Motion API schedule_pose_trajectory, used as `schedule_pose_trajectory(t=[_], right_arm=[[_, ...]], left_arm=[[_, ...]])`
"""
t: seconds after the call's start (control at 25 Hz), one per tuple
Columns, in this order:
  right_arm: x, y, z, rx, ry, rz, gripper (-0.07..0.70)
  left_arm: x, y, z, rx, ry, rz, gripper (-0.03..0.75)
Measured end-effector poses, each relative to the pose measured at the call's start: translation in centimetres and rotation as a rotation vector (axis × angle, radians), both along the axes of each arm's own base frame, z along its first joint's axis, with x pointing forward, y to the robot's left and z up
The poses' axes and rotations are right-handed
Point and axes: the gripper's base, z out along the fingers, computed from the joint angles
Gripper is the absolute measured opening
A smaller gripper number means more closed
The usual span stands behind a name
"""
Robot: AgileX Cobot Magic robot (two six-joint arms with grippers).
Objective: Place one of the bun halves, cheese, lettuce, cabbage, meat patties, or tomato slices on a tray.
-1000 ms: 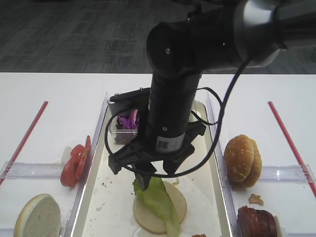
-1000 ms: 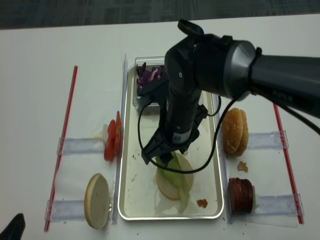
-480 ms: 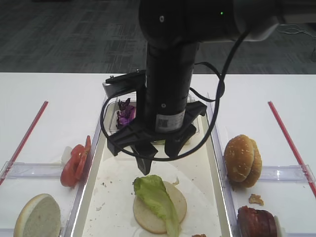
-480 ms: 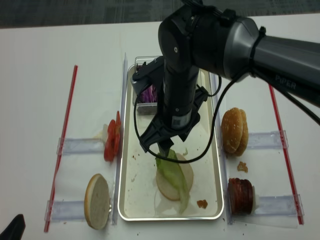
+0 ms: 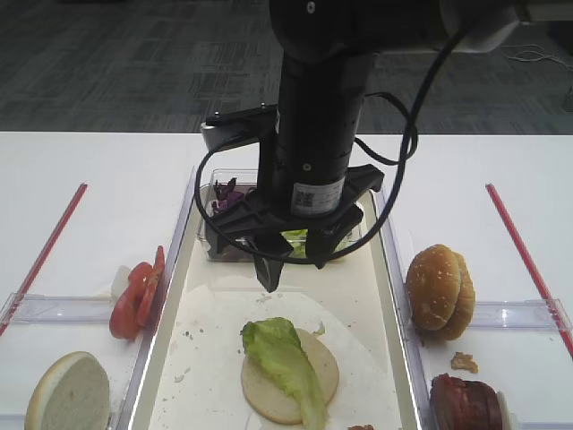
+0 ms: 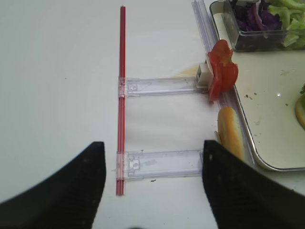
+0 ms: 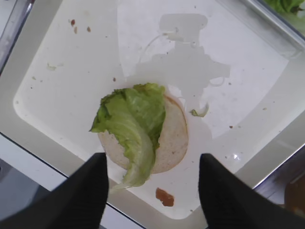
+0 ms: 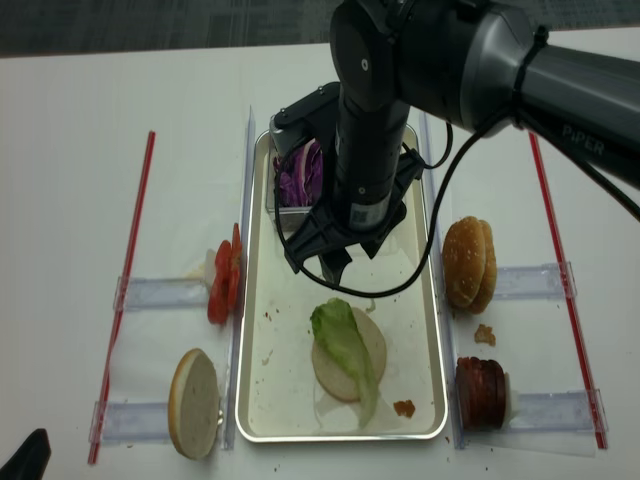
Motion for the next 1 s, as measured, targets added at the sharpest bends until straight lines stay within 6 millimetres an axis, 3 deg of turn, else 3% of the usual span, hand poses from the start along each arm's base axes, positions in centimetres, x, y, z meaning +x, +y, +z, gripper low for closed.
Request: schedule_pose_trajectory(t=[0.16,0.32,0.72,1.0], right_arm=[[1.0,-1.1,0.0,0.009,0.008,-0.046,0.441],[3.0,-3.5,0.0,0.009,0.007,-0.127,0.44],[7.2,-10.8,0.0,0.011,0.003,-0.332,0.44],[9.2,-16.3,0.0,0.009,-0.003,-0.464,0.44]], left_arm=[[0.0,0.0,0.0,0.0,0.0,0.0,0.421],[0.0,0.0,0.0,0.0,0.0,0.0,0.421],[0.0,0.0,0.0,0.0,0.0,0.0,0.421],[0.0,0.0,0.0,0.0,0.0,0.0,0.421]])
